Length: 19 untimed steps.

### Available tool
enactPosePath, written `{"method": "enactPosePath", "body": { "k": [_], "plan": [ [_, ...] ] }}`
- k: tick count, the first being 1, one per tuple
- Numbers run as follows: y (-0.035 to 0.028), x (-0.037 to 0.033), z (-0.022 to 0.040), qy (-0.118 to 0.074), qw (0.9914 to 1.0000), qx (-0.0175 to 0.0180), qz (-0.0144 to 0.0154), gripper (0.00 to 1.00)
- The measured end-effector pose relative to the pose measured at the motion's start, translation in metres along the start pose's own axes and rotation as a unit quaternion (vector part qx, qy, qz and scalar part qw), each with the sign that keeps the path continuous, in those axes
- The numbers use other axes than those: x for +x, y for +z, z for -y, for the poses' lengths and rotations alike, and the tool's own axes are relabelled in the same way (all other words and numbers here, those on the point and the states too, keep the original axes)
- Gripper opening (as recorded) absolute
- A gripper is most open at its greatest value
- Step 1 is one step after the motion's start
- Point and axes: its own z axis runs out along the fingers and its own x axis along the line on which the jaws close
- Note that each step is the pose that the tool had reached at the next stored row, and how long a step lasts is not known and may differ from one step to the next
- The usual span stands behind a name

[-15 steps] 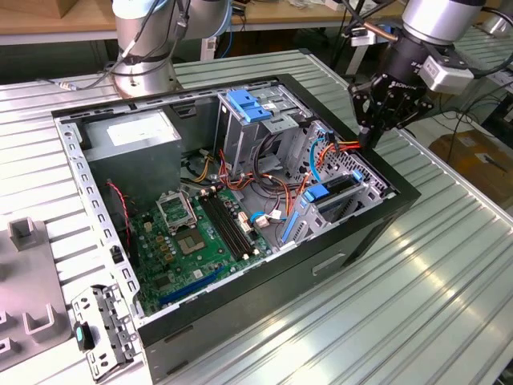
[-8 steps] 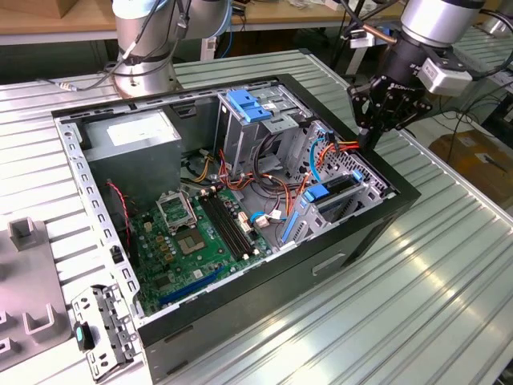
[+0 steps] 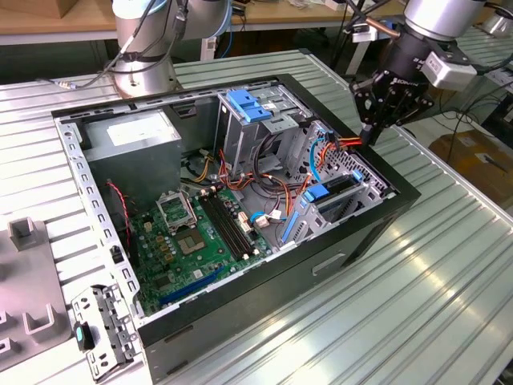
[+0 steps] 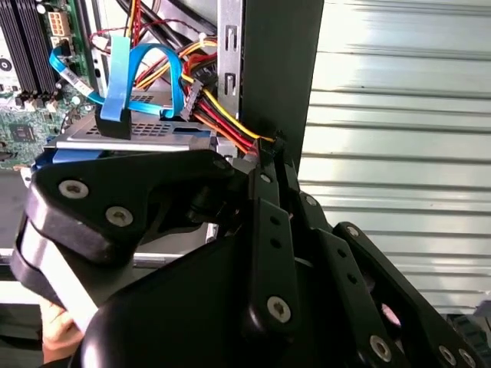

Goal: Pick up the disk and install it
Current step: 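Insert the first disk wire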

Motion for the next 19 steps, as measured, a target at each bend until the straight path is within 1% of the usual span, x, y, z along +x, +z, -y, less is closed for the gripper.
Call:
{"method": "enactPosePath", "body": {
  "k": [3,5,7,8,12,13,14,15,16,17,19],
  "plan": [
    [-0.0001,-0.0072,-0.0041,0.0,1.0,0.0,0.0,0.17],
    [-0.0001,-0.0074,-0.0043,0.008,0.99997,-0.0001,0.0001,0.17],
    [0.0,-0.0075,-0.0043,0.032,0.9995,-0.0007,0.0003,0.17],
    [-0.0001,-0.0075,-0.0043,0.035,0.99938,-0.0008,0.0003,0.17],
    [0.0,-0.0075,-0.0042,0.036,0.99934,-0.0008,0.0004,0.17],
    [0.0,-0.0075,-0.0042,0.039,0.99923,-0.0009,0.0004,0.17],
    [0.0,-0.0075,-0.0042,0.05,0.99877,-0.0011,0.0004,0.17],
    [0.0,-0.0075,-0.0042,0.063,0.99802,-0.0014,0.0006,0.17],
    [0.0,-0.0076,-0.0043,0.078,0.99693,-0.0018,0.0007,0.17],
    [0.0,-0.0091,-0.005,0.08,0.99676,-0.0019,0.0007,0.17],
    [-0.0001,-0.0131,-0.0076,0.081,0.99671,-0.0019,0.0007,0.17]
  ]
}}
